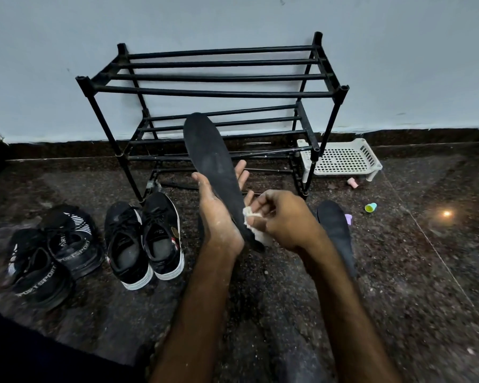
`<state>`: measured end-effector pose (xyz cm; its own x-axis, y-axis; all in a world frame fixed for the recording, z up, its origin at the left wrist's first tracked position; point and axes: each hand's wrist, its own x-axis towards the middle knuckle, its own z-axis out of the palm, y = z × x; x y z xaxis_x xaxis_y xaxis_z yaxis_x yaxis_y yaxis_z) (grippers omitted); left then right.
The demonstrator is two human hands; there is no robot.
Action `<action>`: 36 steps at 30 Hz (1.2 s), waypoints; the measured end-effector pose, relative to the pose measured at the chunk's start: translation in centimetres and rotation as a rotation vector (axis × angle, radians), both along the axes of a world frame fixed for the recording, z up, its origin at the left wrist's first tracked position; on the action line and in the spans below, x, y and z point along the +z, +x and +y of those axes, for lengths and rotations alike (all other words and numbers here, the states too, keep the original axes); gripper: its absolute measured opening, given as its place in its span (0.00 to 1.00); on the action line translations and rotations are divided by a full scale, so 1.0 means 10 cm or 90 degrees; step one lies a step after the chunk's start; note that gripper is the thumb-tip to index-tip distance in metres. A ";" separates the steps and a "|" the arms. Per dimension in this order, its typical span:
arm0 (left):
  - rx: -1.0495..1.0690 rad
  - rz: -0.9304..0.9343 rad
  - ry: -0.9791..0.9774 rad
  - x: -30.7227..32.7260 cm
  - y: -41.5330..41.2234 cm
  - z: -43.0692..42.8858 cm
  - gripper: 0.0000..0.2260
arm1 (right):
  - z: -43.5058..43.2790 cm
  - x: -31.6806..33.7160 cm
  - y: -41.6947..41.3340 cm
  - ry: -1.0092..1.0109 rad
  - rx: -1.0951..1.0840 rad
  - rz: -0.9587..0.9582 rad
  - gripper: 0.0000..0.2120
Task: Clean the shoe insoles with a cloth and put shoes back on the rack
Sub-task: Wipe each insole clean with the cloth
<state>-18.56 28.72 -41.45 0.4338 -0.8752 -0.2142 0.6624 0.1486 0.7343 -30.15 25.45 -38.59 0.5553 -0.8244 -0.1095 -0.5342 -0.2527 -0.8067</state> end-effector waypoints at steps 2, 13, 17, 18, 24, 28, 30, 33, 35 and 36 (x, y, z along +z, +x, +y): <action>0.044 0.066 -0.036 -0.01 0.00 -0.03 0.34 | 0.02 0.05 -0.02 0.082 0.076 -0.064 0.06; 0.136 0.140 -0.136 0.14 -0.01 -0.01 0.34 | 0.10 0.15 0.09 0.056 -0.011 -0.127 0.07; 0.120 0.147 -0.164 0.12 -0.03 0.00 0.35 | 0.04 0.07 0.08 -0.133 -0.116 0.109 0.06; 0.120 0.143 -0.172 0.13 -0.01 0.01 0.35 | 0.04 0.02 0.02 -0.132 -0.147 0.131 0.07; 0.080 0.131 -0.129 0.09 0.08 0.00 0.36 | 0.08 0.29 0.02 -0.091 -0.084 -0.181 0.08; 0.126 0.119 -0.093 0.05 0.07 -0.02 0.37 | 0.21 0.07 0.24 -0.129 -0.012 -0.069 0.06; 0.112 0.126 -0.104 0.01 0.11 0.01 0.35 | 0.16 -0.13 0.18 -0.153 -0.070 0.055 0.06; 0.057 0.080 -0.075 -0.01 0.15 0.05 0.33 | 0.04 -0.26 -0.02 -0.108 -0.145 0.029 0.07; 0.012 0.065 -0.048 0.02 0.11 0.06 0.32 | 0.00 -0.16 -0.05 -0.149 -0.162 -0.074 0.07; -0.006 0.072 -0.038 0.04 0.08 0.07 0.32 | 0.00 -0.07 0.00 -0.181 -0.148 -0.121 0.08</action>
